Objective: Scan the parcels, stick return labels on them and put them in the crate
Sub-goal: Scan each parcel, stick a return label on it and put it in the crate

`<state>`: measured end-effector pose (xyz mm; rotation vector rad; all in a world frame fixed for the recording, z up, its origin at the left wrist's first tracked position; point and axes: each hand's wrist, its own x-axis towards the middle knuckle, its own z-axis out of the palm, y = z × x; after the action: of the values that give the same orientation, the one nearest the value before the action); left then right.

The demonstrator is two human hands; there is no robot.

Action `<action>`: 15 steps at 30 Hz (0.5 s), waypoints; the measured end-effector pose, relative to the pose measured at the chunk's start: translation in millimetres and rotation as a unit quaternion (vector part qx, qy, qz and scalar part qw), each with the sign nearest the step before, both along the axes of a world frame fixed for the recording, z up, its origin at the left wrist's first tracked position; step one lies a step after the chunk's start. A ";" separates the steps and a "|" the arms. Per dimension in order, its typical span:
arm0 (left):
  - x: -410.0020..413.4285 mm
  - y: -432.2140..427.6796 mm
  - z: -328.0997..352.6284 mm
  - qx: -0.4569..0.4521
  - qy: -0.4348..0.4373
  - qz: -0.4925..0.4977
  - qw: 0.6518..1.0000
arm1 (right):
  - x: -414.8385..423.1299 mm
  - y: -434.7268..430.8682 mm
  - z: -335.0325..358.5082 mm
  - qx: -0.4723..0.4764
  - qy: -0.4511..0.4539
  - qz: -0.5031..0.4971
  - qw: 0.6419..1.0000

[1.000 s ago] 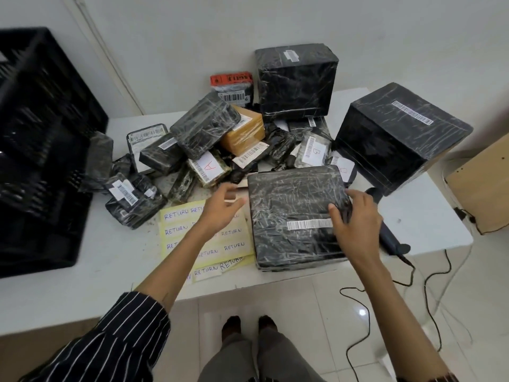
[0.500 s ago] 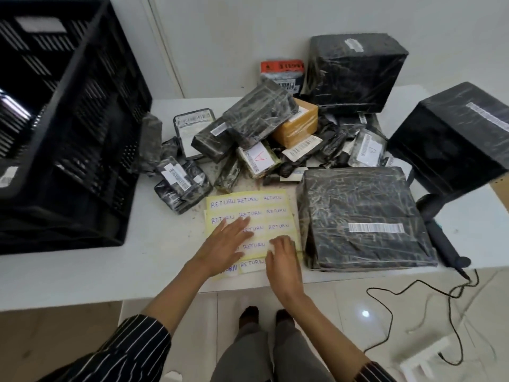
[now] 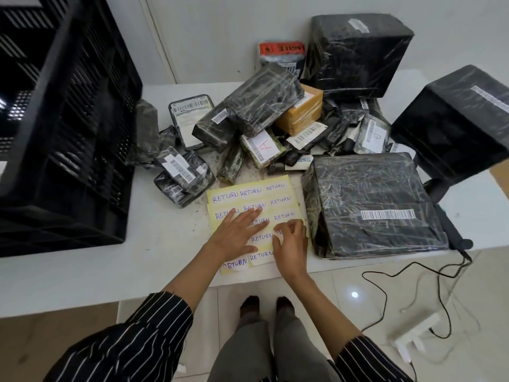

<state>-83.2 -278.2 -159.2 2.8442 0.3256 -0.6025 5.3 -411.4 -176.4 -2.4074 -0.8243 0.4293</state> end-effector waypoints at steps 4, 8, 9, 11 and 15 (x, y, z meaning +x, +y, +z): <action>-0.1 0.9 -4.2 -0.002 -0.003 -0.001 1.000 | 2.0 4.0 -1.3 0.002 0.010 -0.014 1.000; 0.6 1.5 -4.4 -0.006 -0.006 0.001 1.000 | 1.6 8.3 -2.3 -0.030 0.010 -0.015 0.999; 0.4 1.6 -4.8 -0.009 -0.008 0.001 1.000 | 0.8 7.7 -2.8 -0.034 0.010 -0.012 0.999; 0.1 2.0 -6.0 -0.005 -0.006 0.000 1.000 | -0.1 6.2 -2.8 -0.031 0.005 -0.009 0.999; 0.5 3.0 -7.0 -0.001 -0.008 -0.003 1.000 | -0.8 4.3 -2.7 -0.044 -0.024 0.011 0.999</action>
<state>-82.7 -275.3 -166.2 2.8473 0.3141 -0.5811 4.5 -407.1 -179.2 -2.5003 -0.8710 0.4265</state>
